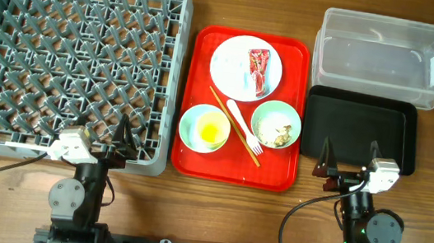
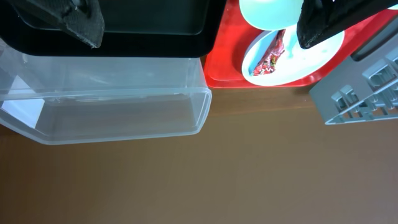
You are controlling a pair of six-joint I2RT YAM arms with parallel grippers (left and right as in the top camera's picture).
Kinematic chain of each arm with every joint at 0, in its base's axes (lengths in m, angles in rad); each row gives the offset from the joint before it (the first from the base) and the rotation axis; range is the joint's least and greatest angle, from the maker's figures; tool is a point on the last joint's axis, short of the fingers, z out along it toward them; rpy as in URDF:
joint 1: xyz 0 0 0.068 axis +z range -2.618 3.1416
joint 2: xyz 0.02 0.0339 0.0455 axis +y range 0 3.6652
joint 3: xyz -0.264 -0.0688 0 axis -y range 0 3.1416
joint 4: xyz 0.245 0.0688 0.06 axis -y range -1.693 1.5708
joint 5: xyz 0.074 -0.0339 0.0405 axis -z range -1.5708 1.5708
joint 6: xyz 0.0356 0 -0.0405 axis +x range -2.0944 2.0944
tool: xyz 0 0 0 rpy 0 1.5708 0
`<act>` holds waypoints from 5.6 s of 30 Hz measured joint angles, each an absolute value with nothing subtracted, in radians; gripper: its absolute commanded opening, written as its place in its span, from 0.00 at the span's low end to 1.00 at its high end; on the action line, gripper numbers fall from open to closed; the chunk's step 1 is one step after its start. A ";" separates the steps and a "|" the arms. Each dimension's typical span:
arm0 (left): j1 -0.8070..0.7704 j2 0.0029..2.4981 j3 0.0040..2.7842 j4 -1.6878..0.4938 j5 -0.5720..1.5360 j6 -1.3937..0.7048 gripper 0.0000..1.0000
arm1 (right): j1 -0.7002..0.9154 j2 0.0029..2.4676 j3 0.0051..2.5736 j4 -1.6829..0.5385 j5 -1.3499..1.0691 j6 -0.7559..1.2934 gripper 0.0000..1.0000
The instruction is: Sort waste into correct bins and load items into the dishwasher rack
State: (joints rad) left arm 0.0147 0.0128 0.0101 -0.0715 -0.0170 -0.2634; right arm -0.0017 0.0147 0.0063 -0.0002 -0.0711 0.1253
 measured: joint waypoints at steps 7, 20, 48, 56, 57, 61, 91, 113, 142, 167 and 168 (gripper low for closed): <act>0.015 0.013 0.010 -0.072 -0.017 -0.263 1.00 | -0.002 0.015 0.006 0.000 -0.071 0.125 1.00; 0.015 0.013 0.010 -0.072 -0.017 -0.263 1.00 | -0.002 0.015 0.006 0.000 -0.071 0.125 1.00; 0.015 0.013 0.010 -0.072 -0.017 -0.263 1.00 | -0.002 0.015 0.006 0.000 -0.071 0.125 1.00; 0.015 0.013 0.010 -0.072 -0.016 -0.264 1.00 | -0.002 0.015 0.006 0.000 -0.071 0.125 1.00; 0.015 0.013 0.010 -0.072 -0.016 -0.263 1.00 | -0.002 0.015 0.006 0.000 -0.071 0.125 1.00; 0.015 0.013 0.010 -0.072 -0.016 -0.264 1.00 | -0.002 0.015 0.006 0.000 -0.071 0.136 1.00; 0.015 0.702 0.643 -0.532 -0.010 -0.255 1.00 | 0.037 1.370 1.310 -0.660 -0.423 -0.069 1.00; 0.015 0.702 0.645 -0.539 -0.010 -0.255 1.00 | 0.391 1.935 1.811 -0.818 -0.231 -0.049 0.95; 0.015 0.702 0.645 -0.547 -0.010 -0.255 1.00 | 0.295 2.006 1.807 -0.840 -0.196 0.157 0.04; 0.015 0.702 0.645 -0.547 -0.010 -0.255 1.00 | 0.351 2.084 1.747 -0.820 -0.117 0.241 0.86; 0.015 0.702 0.645 -0.547 -0.010 -0.255 1.00 | 0.359 2.109 1.744 -0.823 -0.108 0.260 0.83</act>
State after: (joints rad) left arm 0.0147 0.7021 0.6445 -0.5468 -0.0101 -0.2554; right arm 0.3588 2.1090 1.7435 -0.8234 -0.1078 0.2600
